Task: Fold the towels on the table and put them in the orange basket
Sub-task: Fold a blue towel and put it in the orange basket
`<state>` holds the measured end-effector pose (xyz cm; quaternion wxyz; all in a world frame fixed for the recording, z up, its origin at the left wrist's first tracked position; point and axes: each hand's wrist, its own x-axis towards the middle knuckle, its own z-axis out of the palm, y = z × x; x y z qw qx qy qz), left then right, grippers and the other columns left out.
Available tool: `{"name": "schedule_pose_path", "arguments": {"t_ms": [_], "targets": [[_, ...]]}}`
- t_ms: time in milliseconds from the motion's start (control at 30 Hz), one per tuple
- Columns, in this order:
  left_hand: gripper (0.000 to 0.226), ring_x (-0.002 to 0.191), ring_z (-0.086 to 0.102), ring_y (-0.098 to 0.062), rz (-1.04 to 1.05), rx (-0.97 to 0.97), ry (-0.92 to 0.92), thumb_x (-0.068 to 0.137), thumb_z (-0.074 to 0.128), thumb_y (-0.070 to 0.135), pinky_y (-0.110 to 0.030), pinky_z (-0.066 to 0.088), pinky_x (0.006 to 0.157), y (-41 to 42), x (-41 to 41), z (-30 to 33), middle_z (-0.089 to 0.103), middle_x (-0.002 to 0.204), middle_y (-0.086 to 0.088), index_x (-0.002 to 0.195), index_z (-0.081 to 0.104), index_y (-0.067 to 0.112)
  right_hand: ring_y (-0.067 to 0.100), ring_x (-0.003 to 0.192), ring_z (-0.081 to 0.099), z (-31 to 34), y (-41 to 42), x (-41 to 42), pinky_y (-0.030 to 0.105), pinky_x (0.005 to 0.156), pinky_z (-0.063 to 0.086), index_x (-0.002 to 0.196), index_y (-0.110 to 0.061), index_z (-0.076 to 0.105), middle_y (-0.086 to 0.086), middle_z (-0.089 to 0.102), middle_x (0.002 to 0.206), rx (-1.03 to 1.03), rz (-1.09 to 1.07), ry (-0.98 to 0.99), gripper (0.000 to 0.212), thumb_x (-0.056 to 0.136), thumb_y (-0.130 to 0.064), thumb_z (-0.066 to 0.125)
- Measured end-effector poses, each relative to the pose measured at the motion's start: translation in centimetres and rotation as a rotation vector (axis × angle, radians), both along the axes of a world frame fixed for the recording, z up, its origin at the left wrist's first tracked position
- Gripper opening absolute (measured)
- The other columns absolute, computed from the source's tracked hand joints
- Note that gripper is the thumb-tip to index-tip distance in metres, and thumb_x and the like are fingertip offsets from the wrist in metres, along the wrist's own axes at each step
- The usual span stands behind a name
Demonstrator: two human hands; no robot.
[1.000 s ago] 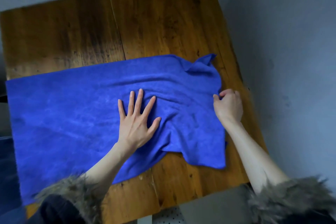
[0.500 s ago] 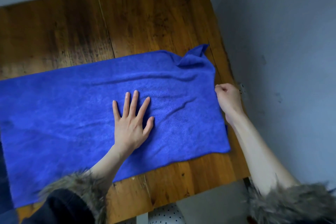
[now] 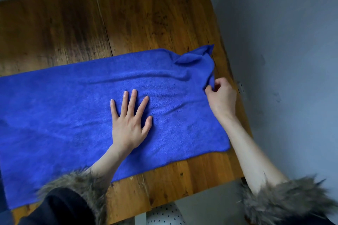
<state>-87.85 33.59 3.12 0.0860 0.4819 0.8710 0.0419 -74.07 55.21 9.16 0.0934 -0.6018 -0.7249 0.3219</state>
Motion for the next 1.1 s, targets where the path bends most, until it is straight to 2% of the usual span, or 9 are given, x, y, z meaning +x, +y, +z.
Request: {"name": "schedule_pose_path", "arguments": {"t_ms": [133,267,400,500,600,800,933,1000,1100], "targets": [[0.058,0.144,0.015,-0.030,0.000,-0.009,0.010,0.091,0.034,0.046,-0.061,0.007,0.112,0.0,0.0,0.0,0.024,0.154,-0.010,0.143,0.036,0.022,0.030,0.086,0.055,0.7,0.8,0.7,0.030,0.069,0.034,0.101,-0.001,0.055,0.014,0.060,0.097,0.377,0.008,-0.020,0.016,0.086,-0.006,0.056],[0.058,0.144,0.015,-0.030,0.002,-0.003,0.011,0.090,0.033,0.046,-0.061,0.007,0.112,0.0,0.0,0.0,0.024,0.154,-0.010,0.143,0.036,0.022,0.033,0.109,0.050,-1.2,1.5,1.9,0.044,0.088,0.039,0.114,-0.007,0.061,0.012,0.054,0.118,0.266,0.167,-0.257,0.028,0.089,-0.019,0.058],[0.058,0.143,0.016,-0.030,0.001,0.003,0.013,0.090,0.034,0.046,-0.061,0.008,0.112,0.0,0.0,0.0,0.025,0.154,-0.011,0.142,0.036,0.021,0.035,0.092,0.057,-1.7,0.4,1.8,0.040,0.078,0.043,0.098,-0.004,0.069,0.013,0.064,0.101,0.387,0.187,-0.111,0.026,0.092,-0.022,0.051],[0.057,0.143,0.017,-0.031,-0.002,0.001,0.019,0.091,0.033,0.046,-0.061,0.008,0.112,0.0,0.0,0.0,0.025,0.154,-0.011,0.142,0.037,0.021,0.030,0.099,0.056,-0.9,2.3,0.1,0.038,0.082,0.041,0.107,-0.005,0.062,0.011,0.063,0.105,0.277,-0.036,-0.010,0.027,0.096,-0.024,0.046],[0.057,0.143,0.017,-0.030,0.000,0.006,0.024,0.090,0.034,0.046,-0.060,0.007,0.112,-0.1,0.0,-0.1,0.025,0.154,-0.011,0.142,0.037,0.021,0.016,0.093,0.054,-0.7,5.6,-1.8,0.026,0.079,0.039,0.116,-0.009,0.055,-0.001,0.059,0.101,-0.004,-0.187,0.061,0.033,0.096,-0.034,0.047],[0.057,0.143,0.017,-0.030,0.007,0.008,0.026,0.090,0.035,0.046,-0.059,0.005,0.113,0.0,0.0,-0.1,0.025,0.154,-0.010,0.141,0.038,0.022,0.019,0.077,0.059,-0.7,8.6,-3.9,0.029,0.070,0.050,0.081,-0.013,0.059,0.001,0.061,0.084,-0.393,-0.299,0.129,0.018,0.083,-0.030,0.067],[0.057,0.143,0.018,-0.030,0.006,0.004,0.017,0.089,0.035,0.045,-0.060,0.007,0.113,0.0,0.0,0.0,0.027,0.153,-0.011,0.140,0.040,0.021,0.008,0.063,0.047,-0.2,9.4,-3.9,0.018,0.055,0.038,0.066,-0.022,0.045,-0.007,0.048,0.068,-0.181,-0.271,0.328,0.024,0.085,-0.019,0.060],[0.056,0.143,0.017,-0.030,0.022,0.001,0.006,0.089,0.035,0.045,-0.059,0.006,0.113,0.1,0.0,0.0,0.027,0.153,-0.010,0.139,0.040,0.021,0.004,0.064,0.044,0.0,9.4,-3.2,0.011,0.052,0.034,0.075,-0.021,0.045,-0.011,0.046,0.072,-0.061,-0.277,0.319,0.018,0.089,-0.024,0.056],[0.056,0.144,0.014,-0.028,0.028,-0.015,-0.013,0.089,0.035,0.045,-0.059,0.004,0.113,0.1,0.1,0.1,0.025,0.154,-0.009,0.140,0.039,0.021,0.011,0.079,0.049,-0.9,9.3,-1.3,0.020,0.065,0.035,0.092,-0.017,0.048,-0.005,0.053,0.086,-0.074,-0.315,0.254,0.016,0.093,-0.033,0.052]]}}
